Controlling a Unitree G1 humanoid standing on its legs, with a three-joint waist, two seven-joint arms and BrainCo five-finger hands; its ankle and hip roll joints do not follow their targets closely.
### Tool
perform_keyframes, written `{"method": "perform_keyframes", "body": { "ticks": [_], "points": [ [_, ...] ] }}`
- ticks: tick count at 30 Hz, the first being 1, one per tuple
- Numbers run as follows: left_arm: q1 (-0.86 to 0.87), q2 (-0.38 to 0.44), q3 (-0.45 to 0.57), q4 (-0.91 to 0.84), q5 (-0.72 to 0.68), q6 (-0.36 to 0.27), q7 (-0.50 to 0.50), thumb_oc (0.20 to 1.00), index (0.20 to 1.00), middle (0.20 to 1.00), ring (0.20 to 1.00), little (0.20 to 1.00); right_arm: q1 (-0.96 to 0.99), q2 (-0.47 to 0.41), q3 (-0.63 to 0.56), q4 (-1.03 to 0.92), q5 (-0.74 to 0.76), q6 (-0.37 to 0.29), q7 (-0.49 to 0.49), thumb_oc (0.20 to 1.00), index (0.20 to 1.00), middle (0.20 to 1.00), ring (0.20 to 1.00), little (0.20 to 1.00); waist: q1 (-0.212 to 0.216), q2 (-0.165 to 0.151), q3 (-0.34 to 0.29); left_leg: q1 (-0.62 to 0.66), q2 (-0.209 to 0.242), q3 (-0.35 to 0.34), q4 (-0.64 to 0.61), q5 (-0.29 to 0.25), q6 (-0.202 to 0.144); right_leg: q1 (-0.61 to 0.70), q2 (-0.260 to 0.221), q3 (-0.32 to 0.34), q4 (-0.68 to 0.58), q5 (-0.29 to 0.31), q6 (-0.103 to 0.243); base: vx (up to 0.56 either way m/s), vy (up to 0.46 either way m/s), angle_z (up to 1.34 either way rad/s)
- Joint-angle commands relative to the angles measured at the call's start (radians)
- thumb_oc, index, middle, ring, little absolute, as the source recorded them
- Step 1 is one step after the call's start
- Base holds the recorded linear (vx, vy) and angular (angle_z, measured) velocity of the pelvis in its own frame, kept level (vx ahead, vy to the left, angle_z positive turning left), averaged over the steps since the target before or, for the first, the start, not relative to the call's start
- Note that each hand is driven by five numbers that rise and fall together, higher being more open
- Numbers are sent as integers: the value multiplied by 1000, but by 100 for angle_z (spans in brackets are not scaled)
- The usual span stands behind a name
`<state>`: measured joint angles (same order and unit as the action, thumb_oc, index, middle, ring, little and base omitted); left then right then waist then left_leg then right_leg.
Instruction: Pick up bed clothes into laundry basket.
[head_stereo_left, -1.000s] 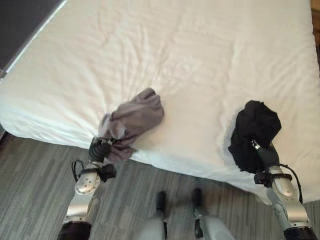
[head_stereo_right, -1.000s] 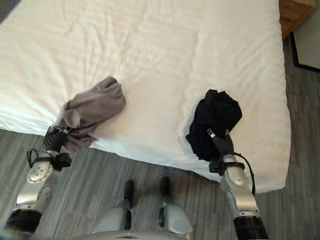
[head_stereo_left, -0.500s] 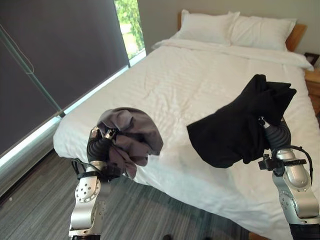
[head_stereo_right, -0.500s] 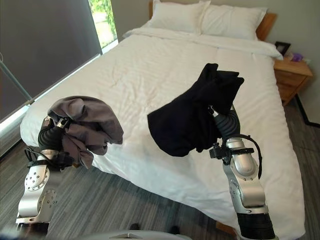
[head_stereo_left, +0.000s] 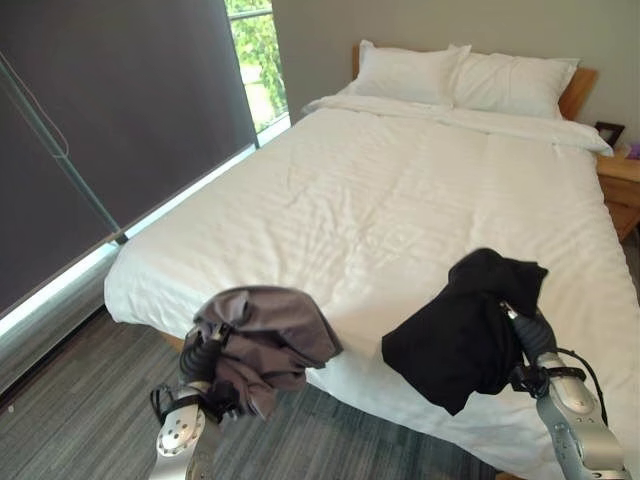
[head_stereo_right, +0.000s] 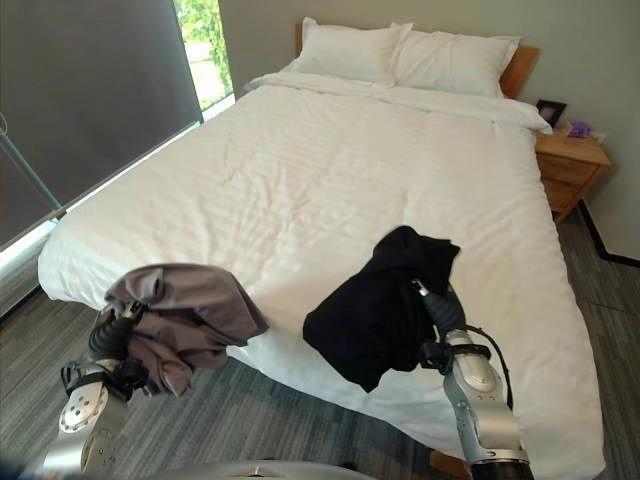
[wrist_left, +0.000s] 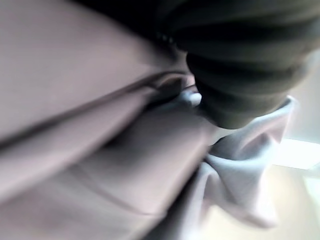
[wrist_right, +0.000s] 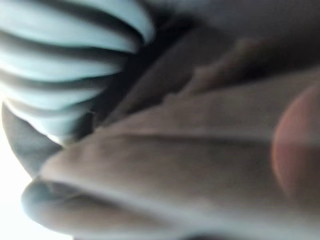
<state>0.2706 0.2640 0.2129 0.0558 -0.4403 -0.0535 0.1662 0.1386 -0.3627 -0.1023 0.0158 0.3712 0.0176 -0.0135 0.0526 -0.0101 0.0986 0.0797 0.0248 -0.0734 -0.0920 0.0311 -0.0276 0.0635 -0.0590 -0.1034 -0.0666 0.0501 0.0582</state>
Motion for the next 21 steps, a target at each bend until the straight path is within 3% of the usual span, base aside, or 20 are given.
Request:
{"method": "perform_keyframes", "body": {
  "ticks": [1, 4, 6, 7, 8, 9, 11, 12, 15, 16, 17, 18, 19, 21],
  "points": [
    [-96, 78, 77, -49, 22, -80, 40, 200, 200, 200, 200, 200, -109, -11, -36, -76, 14, -76, -13, 200, 200, 200, 200, 200, -22, -42, 32, -13, 24, -23, 37, 0, 9, -30, -43, 47, 93, 14, 3, 14, -91, -9],
    [-98, 85, 108, -64, 33, -80, 49, 200, 200, 200, 200, 200, -86, -26, -85, -84, 8, -78, -24, 200, 200, 200, 200, 200, -38, -47, 35, -2, 50, 20, 70, -20, -2, -38, -22, 73, 102, 10, -1, 13, -125, -23],
    [-114, 93, 142, -79, 32, -87, 57, 200, 200, 200, 200, 200, -69, -43, -149, -77, -1, -92, -45, 200, 200, 200, 200, 200, -70, -60, 45, -11, 65, 42, 156, -50, -12, -37, -4, 95, 105, 1, -8, -10, -89, -64],
    [-120, 100, 165, -109, 48, -100, 78, 200, 200, 200, 200, 200, -57, -51, -183, -52, 0, -104, -74, 200, 200, 200, 200, 200, -62, -69, 73, -33, 13, -64, 240, -61, -6, -56, 23, 183, 122, 21, -16, -45, -27, -63],
    [-120, 100, 165, -109, 48, -100, 78, 200, 200, 200, 200, 200, -57, -51, -183, -52, 0, -104, -74, 200, 200, 200, 200, 200, -62, -69, 73, -33, 13, -64, 240, -61, -6, -56, 23, 183, 122, 21, -16, -52, -13, -89],
    [-118, 86, 189, -131, 59, -111, 94, 200, 200, 200, 200, 200, -39, -49, -217, -46, 5, -108, -88, 200, 200, 200, 200, 200, -59, -78, 73, -55, -80, -229, 245, -93, 13, -73, 49, 293, 110, 47, -11, 81, 11, -155],
    [-98, 80, 236, -136, 57, -126, 101, 200, 200, 200, 200, 200, -38, -60, -234, -33, -3, -109, -91, 200, 200, 200, 200, 200, -54, -68, 63, -68, -133, -370, 228, -96, 17, -78, 84, 410, 95, 65, -5, 121, 71, -278],
    [-78, 84, 250, -145, 60, -130, 95, 200, 200, 200, 200, 200, -28, -66, -247, -39, -11, -105, -87, 200, 200, 200, 200, 200, -62, -60, 62, -77, -155, -403, 204, -86, 25, -92, 103, 459, 97, 80, -2, 45, 130, -324],
    [-73, 89, 241, -177, 54, -145, 61, 200, 200, 200, 200, 200, 23, -36, -291, -63, -1, -96, -73, 200, 200, 200, 200, 200, -111, -39, 58, -48, -120, -334, 103, -69, 40, -139, 131, 546, 57, 123, 21, -103, 190, -324],
    [-79, 102, 236, -171, 47, -146, 56, 200, 200, 200, 200, 200, 46, 4, -307, -73, 25, -92, -72, 200, 200, 200, 200, 200, -132, -38, 59, -48, -98, -260, 32, -34, 48, -189, 142, 598, 29, 164, 43, -299, 172, -128],
    [-99, 149, 241, -174, 44, -151, 64, 200, 200, 200, 200, 200, 42, 33, -291, -85, 33, -98, -73, 200, 200, 200, 200, 200, -133, -40, 93, -69, -75, -175, 38, -34, 61, -256, 142, 539, 65, 176, 60, -405, 77, -150],
    [-106, 162, 251, -177, 42, -153, 68, 200, 200, 200, 200, 200, 21, 27, -259, -91, 10, -97, -67, 200, 200, 200, 200, 200, -71, -9, 114, -100, -25, -56, 83, -50, 54, -230, 22, 191, 137, 50, 18, -381, -16, -376],
    [-101, 152, 261, -182, 34, -154, 67, 200, 200, 200, 200, 200, 17, 32, -252, -86, 7, -93, -64, 200, 200, 200, 200, 200, -68, -5, 115, -106, -12, 0, 90, -42, 50, -190, -15, 98, 176, 18, 11, -332, -10, -444],
    [-89, 121, 276, -191, 24, -144, 68, 200, 200, 200, 200, 200, 13, 53, -250, -77, -4, -85, -60, 200, 200, 200, 200, 200, -37, -8, 101, -84, 10, 94, 89, -40, 45, -113, -58, 46, 204, 6, 23, -189, -53, -288]
  ]
}}
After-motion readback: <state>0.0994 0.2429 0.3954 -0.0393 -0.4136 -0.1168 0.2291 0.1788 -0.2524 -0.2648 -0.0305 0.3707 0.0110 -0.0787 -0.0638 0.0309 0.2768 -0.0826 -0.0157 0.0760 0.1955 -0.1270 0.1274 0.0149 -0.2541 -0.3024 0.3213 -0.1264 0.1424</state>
